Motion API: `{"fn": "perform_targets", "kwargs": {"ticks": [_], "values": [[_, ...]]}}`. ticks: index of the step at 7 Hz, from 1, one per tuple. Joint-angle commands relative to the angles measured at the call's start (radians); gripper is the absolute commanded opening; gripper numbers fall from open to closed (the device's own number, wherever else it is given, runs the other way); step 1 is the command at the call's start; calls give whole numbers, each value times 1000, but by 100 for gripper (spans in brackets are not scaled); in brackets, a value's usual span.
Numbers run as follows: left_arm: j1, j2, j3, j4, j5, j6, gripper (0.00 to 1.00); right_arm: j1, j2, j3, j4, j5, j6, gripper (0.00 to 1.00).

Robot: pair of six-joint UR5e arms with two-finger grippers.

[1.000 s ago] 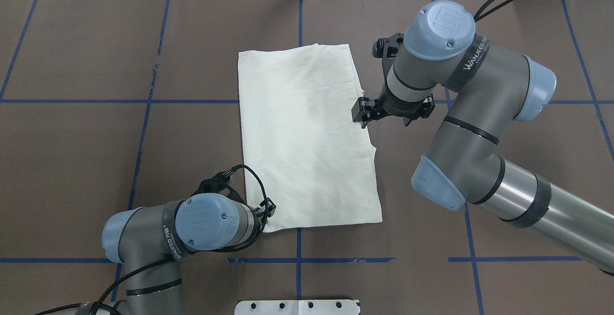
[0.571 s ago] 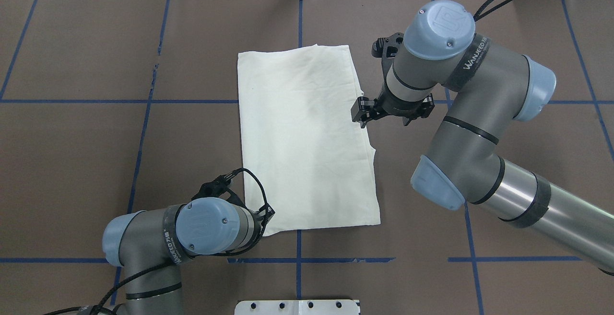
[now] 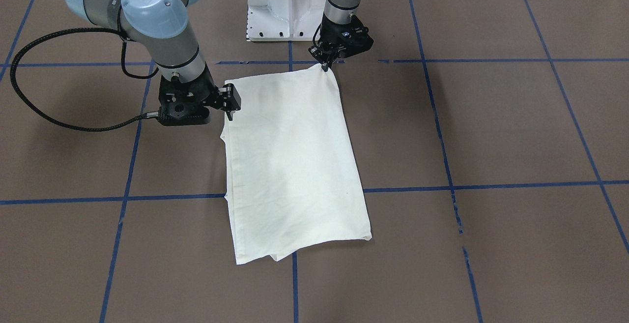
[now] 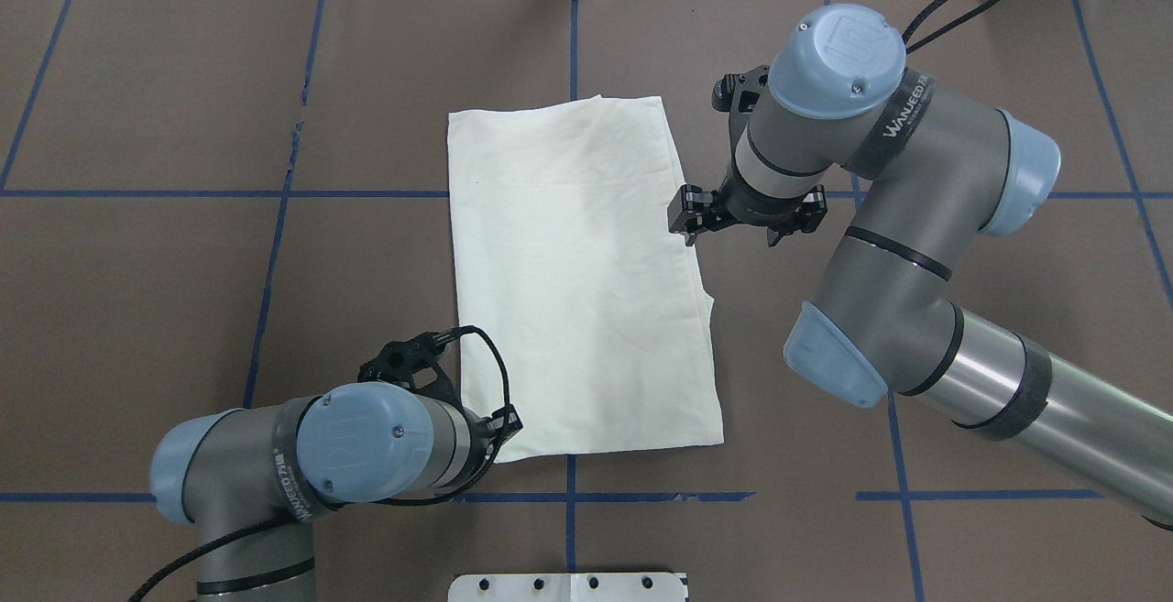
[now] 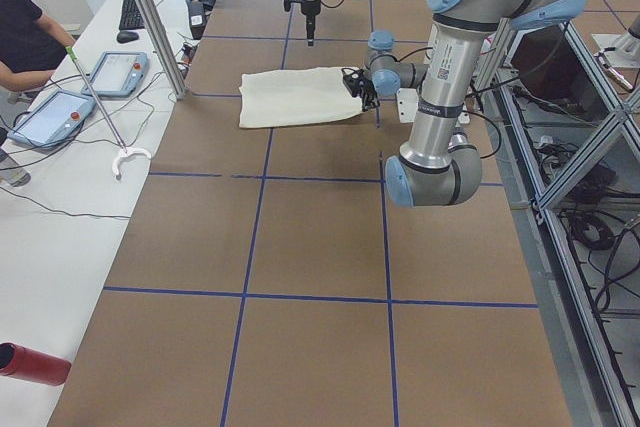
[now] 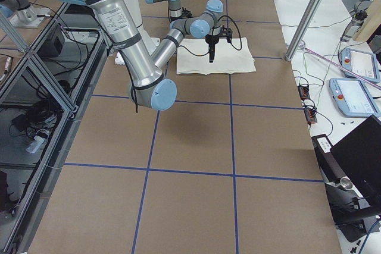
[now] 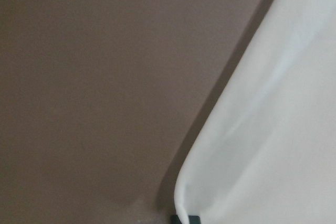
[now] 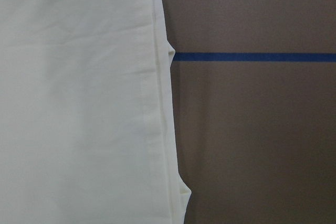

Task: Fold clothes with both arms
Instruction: 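Move the right gripper to the near corner beside the left gripper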

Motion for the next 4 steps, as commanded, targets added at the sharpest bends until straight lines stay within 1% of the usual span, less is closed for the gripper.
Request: {"fn": "perform_targets", "kwargs": {"ticks": [1, 2, 3, 4], "values": [[3, 6, -41, 23, -14, 40, 0, -59, -10, 33, 1, -6, 211, 100], [-1, 6, -37, 20, -14, 40, 0, -113, -42, 70, 1, -23, 323, 100], [-6, 4, -35, 20, -12, 76, 0, -174, -47, 87, 1, -72, 444, 100], [-9, 6, -33, 20, -12, 86, 0, -263, -73, 90, 30, -139, 548, 100]]}}
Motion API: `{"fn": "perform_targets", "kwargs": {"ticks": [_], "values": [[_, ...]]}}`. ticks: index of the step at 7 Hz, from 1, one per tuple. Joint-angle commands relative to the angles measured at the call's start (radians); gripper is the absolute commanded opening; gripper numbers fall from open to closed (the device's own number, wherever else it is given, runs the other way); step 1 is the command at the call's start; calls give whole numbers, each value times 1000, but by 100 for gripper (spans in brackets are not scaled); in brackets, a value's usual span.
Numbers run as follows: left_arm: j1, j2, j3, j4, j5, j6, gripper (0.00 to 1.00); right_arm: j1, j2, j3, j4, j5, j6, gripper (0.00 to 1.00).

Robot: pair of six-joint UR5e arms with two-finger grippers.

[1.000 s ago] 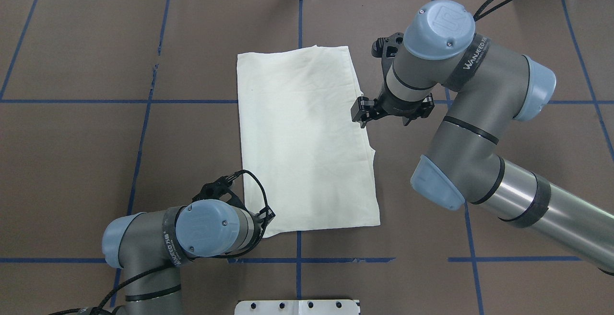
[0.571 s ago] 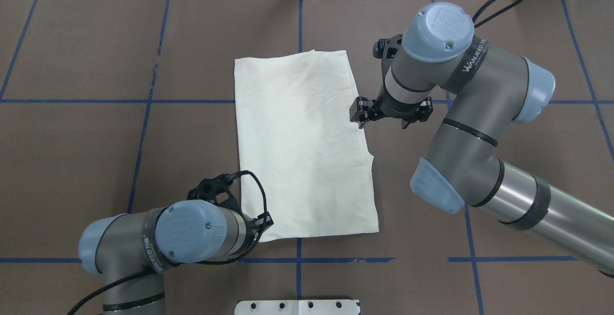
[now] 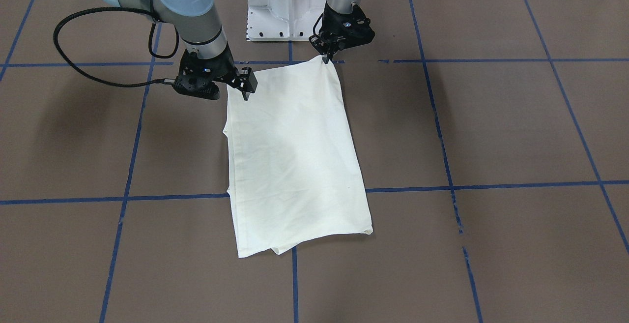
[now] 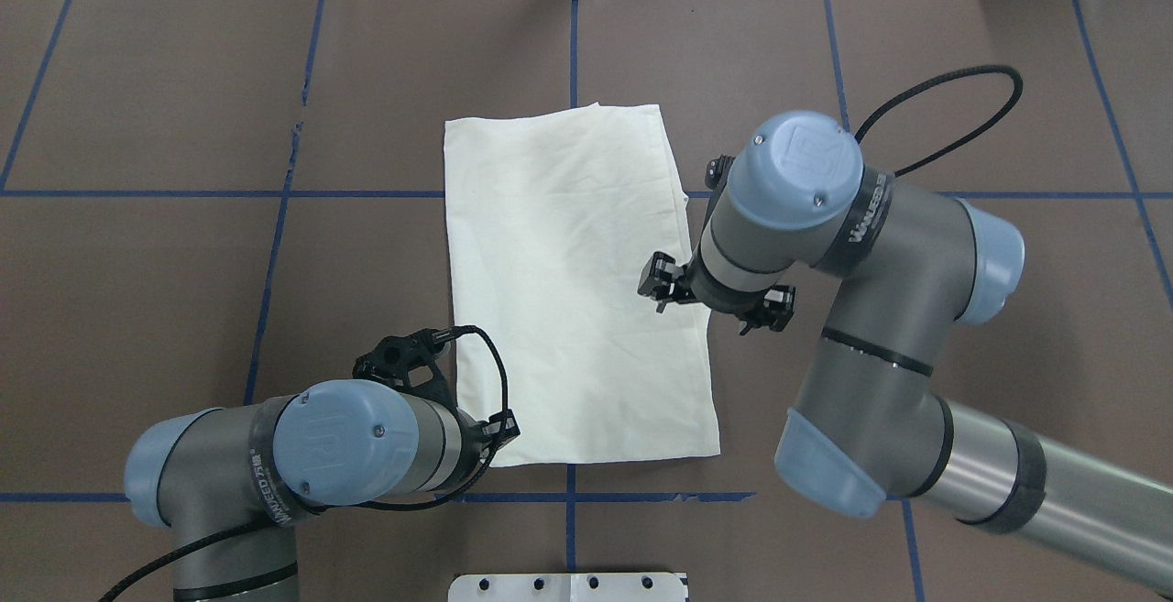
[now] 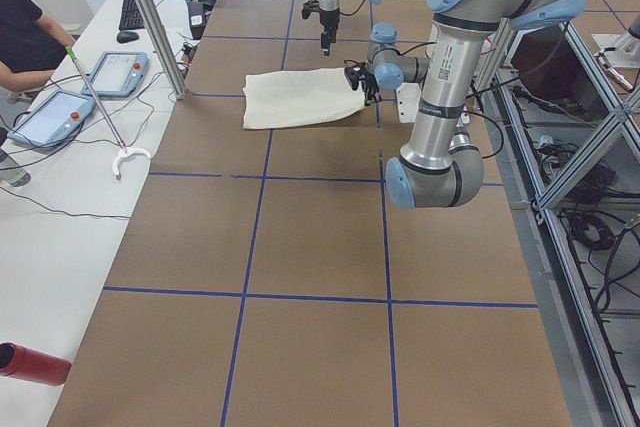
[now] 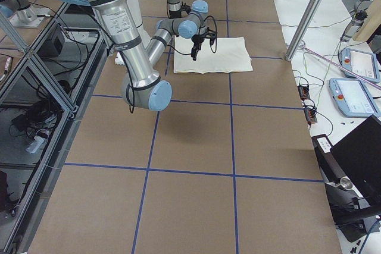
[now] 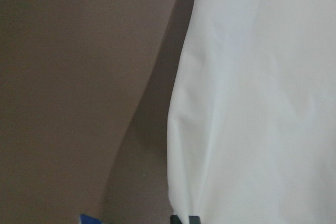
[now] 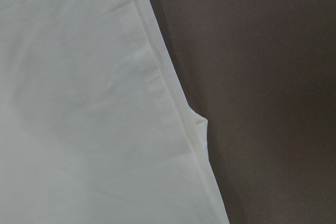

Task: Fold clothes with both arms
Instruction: 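Move the right gripper to the near corner beside the left gripper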

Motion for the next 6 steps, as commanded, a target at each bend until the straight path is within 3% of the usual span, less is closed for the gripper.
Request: {"fn": "perform_targets", "kwargs": {"ticks": [1, 2, 6], "values": [[-6, 0, 5, -2, 2, 22, 0, -173, -67, 15, 141, -178, 333, 100], [-4, 0, 12, -3, 3, 22, 0, -238, -103, 11, 223, -252, 434, 100], [-6, -1, 31, -9, 5, 22, 0, -265, -91, -12, 115, -268, 439, 100]]}}
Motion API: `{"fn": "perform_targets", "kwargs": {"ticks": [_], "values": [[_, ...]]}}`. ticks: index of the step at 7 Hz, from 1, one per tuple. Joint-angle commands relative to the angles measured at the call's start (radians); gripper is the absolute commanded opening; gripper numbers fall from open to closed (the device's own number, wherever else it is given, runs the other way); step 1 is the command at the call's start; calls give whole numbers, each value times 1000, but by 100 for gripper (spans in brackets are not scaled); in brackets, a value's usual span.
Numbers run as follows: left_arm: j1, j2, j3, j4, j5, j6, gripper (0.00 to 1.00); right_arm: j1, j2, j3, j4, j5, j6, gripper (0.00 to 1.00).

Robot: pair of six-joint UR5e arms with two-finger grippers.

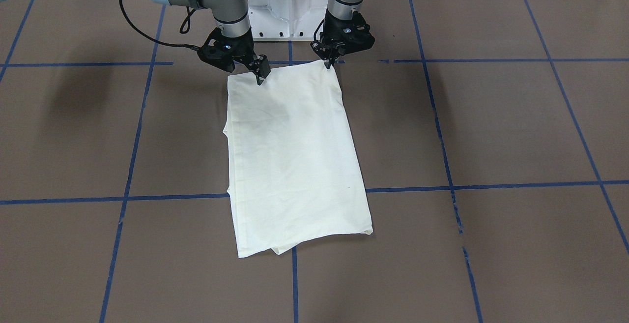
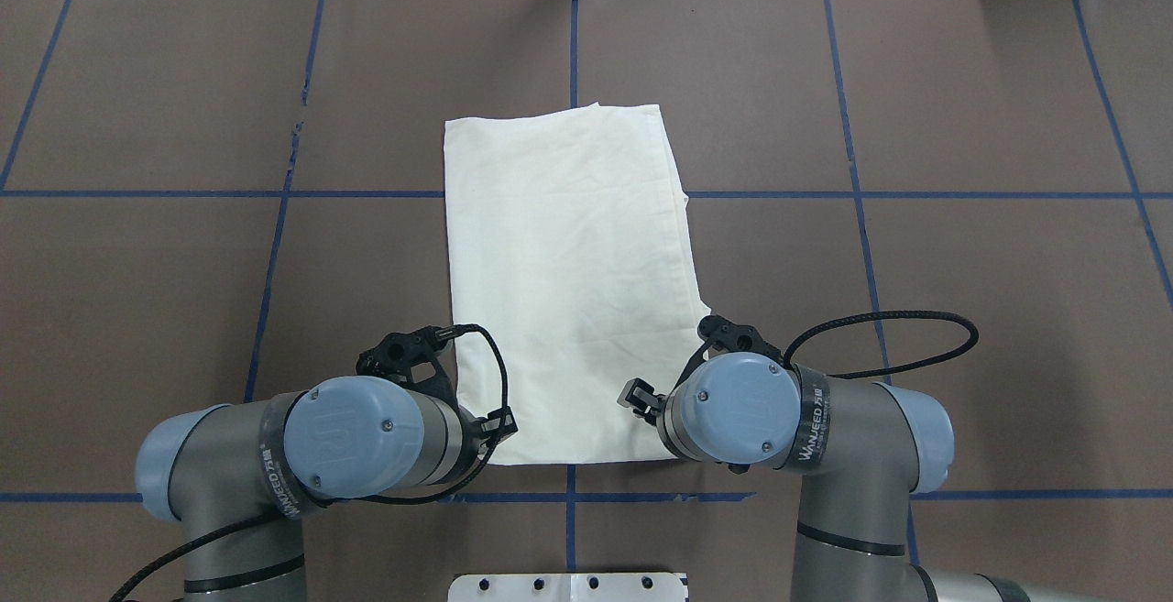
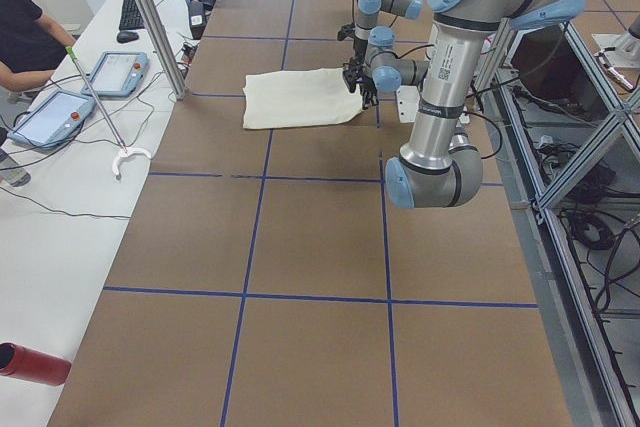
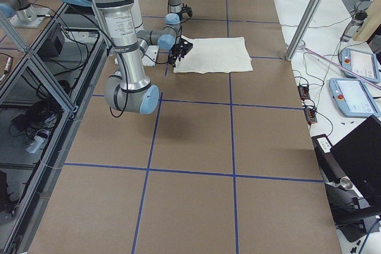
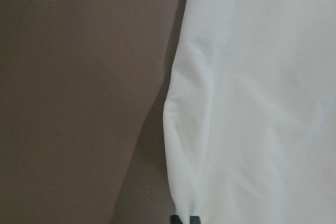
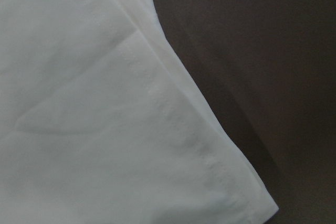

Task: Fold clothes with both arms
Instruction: 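Move the right gripper to the near corner beside the left gripper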

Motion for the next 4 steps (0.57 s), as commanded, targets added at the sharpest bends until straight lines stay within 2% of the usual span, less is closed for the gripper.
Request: {"fn": "perform_targets", "kwargs": {"ticks": [1, 4], "values": [[0, -2, 1, 0, 1, 0, 0, -5, 4, -3, -33, -3, 2, 100], [-1, -3, -2, 0, 1, 0, 0, -5, 23, -40, -21, -3, -7, 100]]}}
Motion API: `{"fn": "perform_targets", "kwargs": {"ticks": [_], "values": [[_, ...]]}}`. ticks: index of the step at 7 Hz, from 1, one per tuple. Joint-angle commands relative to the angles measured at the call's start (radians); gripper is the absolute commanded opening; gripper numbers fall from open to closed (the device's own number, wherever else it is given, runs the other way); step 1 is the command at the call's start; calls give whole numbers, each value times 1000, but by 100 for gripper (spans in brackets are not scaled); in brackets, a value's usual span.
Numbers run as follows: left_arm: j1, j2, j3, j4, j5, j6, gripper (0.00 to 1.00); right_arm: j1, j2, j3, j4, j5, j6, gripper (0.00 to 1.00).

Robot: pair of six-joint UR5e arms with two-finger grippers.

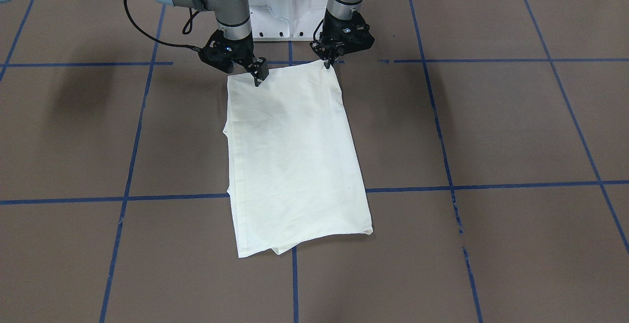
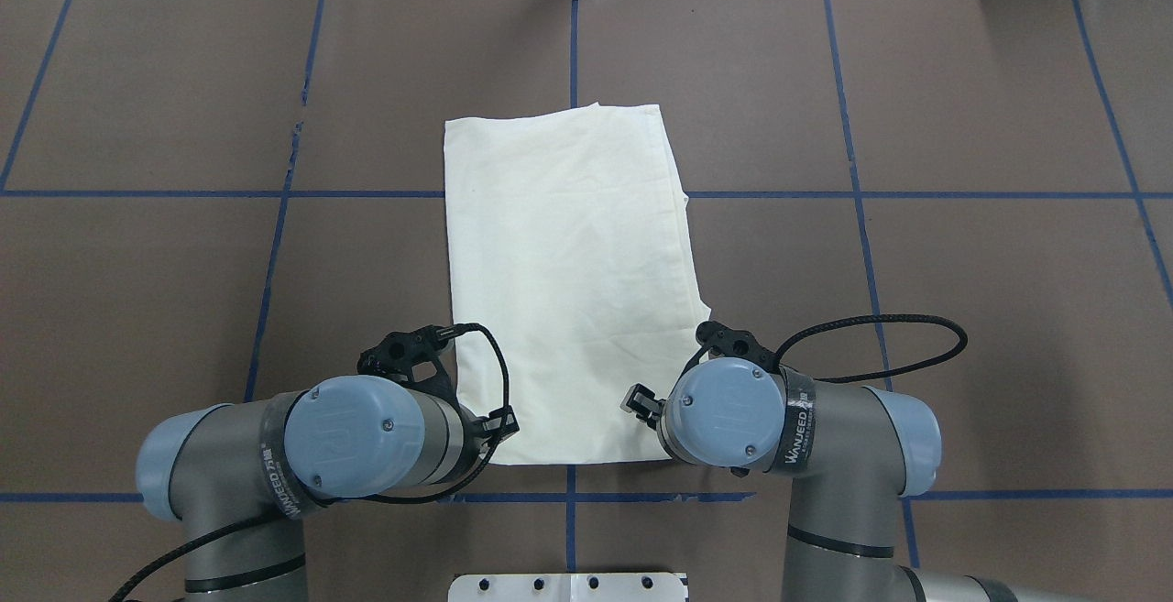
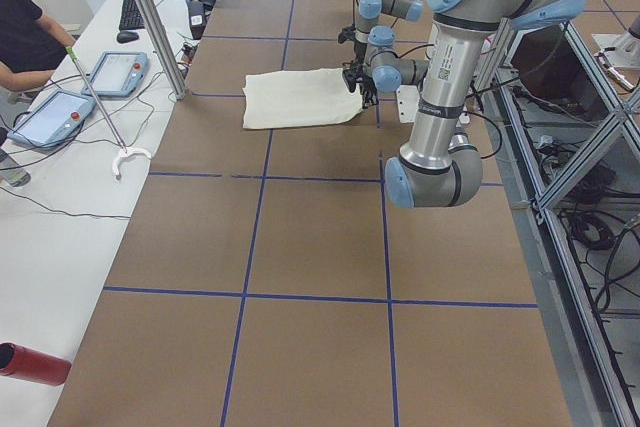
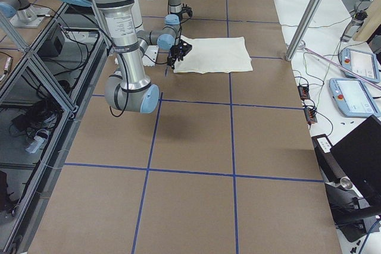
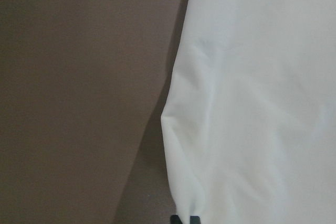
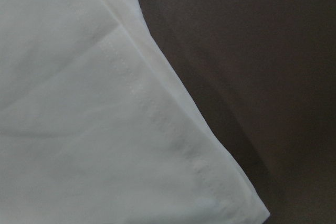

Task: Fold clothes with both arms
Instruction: 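Move the right gripper to the near corner beside the left gripper, then lower both grippers onto the two shirt corners nearest the robot and grasp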

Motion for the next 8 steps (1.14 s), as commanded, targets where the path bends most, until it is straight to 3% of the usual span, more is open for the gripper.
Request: {"fn": "perform_targets", "kwargs": {"ticks": [1, 8], "values": [[-2, 0, -1, 0, 0, 0, 0, 0, 11, -16, 2, 1, -2, 100], [-5, -3, -2, 0, 0, 0, 0, -5, 2, -17, 2, 2, -4, 100]]}}
